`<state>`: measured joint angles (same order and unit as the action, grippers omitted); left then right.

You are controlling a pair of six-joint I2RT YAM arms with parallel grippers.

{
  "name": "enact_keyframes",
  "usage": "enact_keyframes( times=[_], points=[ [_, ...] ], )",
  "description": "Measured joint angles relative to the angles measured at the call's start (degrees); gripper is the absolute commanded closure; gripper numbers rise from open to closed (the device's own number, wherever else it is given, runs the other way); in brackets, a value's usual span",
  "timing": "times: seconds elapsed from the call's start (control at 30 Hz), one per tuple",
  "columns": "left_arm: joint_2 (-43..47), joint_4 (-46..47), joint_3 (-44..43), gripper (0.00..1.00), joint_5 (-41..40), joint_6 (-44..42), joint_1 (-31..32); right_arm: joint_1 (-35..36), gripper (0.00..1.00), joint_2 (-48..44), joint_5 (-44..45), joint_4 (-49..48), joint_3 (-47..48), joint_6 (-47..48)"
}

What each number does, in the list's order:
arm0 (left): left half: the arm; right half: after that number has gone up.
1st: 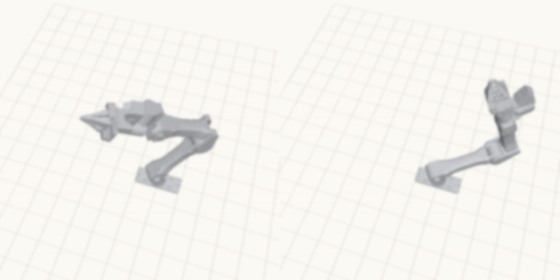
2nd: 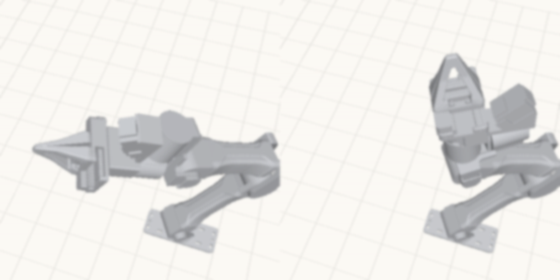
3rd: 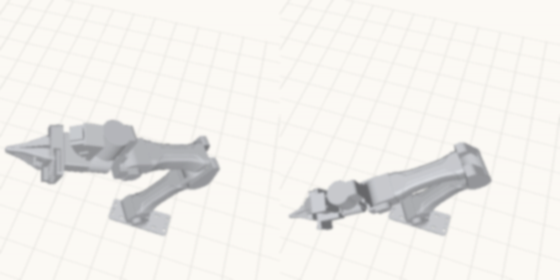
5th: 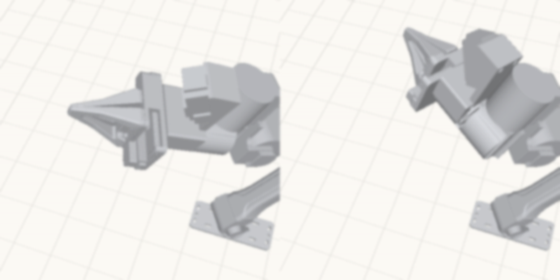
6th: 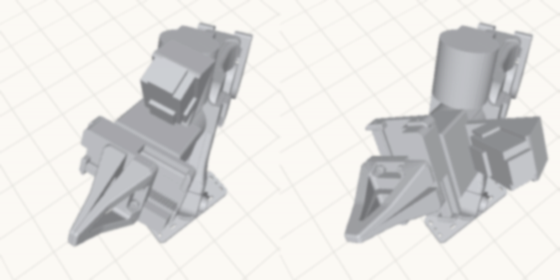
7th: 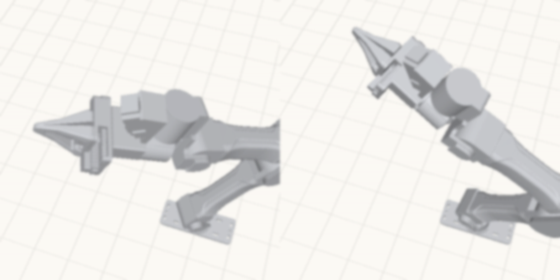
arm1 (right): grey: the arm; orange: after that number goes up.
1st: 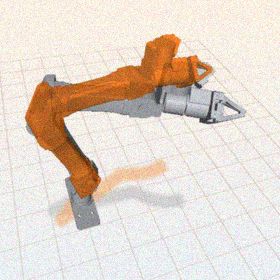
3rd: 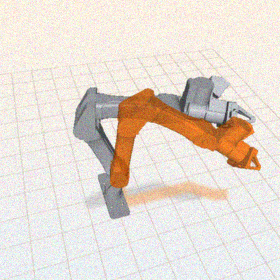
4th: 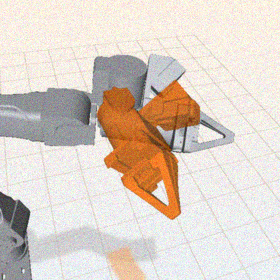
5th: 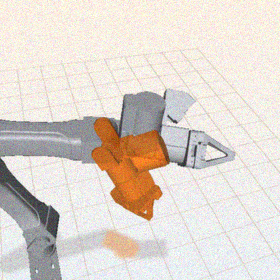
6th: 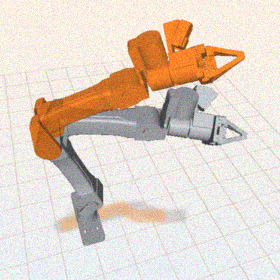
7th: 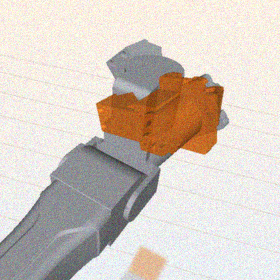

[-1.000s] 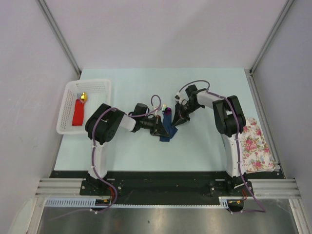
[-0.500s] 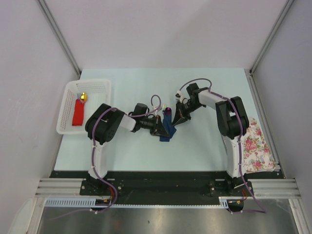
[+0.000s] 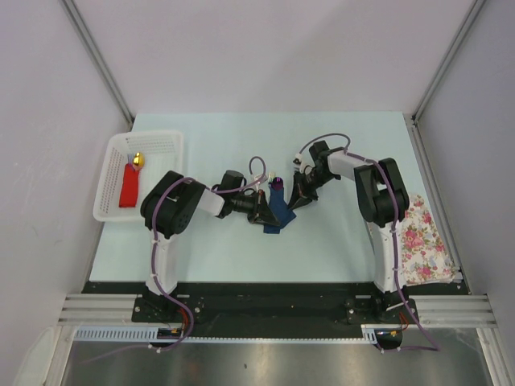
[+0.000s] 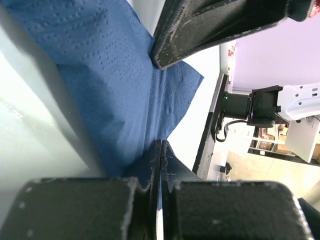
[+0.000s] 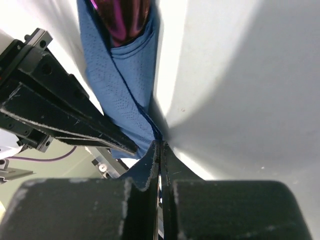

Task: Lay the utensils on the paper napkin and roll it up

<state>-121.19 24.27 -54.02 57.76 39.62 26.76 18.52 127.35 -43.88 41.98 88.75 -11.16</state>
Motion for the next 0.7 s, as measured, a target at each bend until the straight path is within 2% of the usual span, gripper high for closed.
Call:
enact_keyframes(
  times=[0.03,0.13,0.23,0.27,0.37,0.7],
  points=[
    [0.0,0.0,0.0,1.00,0.0,0.0,0.0,0.0,1.00,0.2,0.1,0.0,0.0,-0.2],
    [0.0,0.0,0.0,1.00,0.0,0.0,0.0,0.0,0.91,0.6,0.1,0.2,0.7,-0.8],
    [0.0,0.0,0.0,1.00,0.0,0.0,0.0,0.0,0.76,0.9,0.3,0.3,1.7,-1.3],
    [0.0,0.0,0.0,1.00,0.0,0.0,0.0,-0.3,0.68,0.9,0.4,-0.1,2.2,-1.5],
    [0.0,-0.1,0.0,1.00,0.0,0.0,0.0,-1.2,0.56,0.9,0.5,-1.3,3.6,-2.4],
    [0.0,-0.1,0.0,1.00,0.0,-0.1,0.0,-0.6,0.48,3.4,-0.6,-3.2,7.5,-4.7]
  ],
)
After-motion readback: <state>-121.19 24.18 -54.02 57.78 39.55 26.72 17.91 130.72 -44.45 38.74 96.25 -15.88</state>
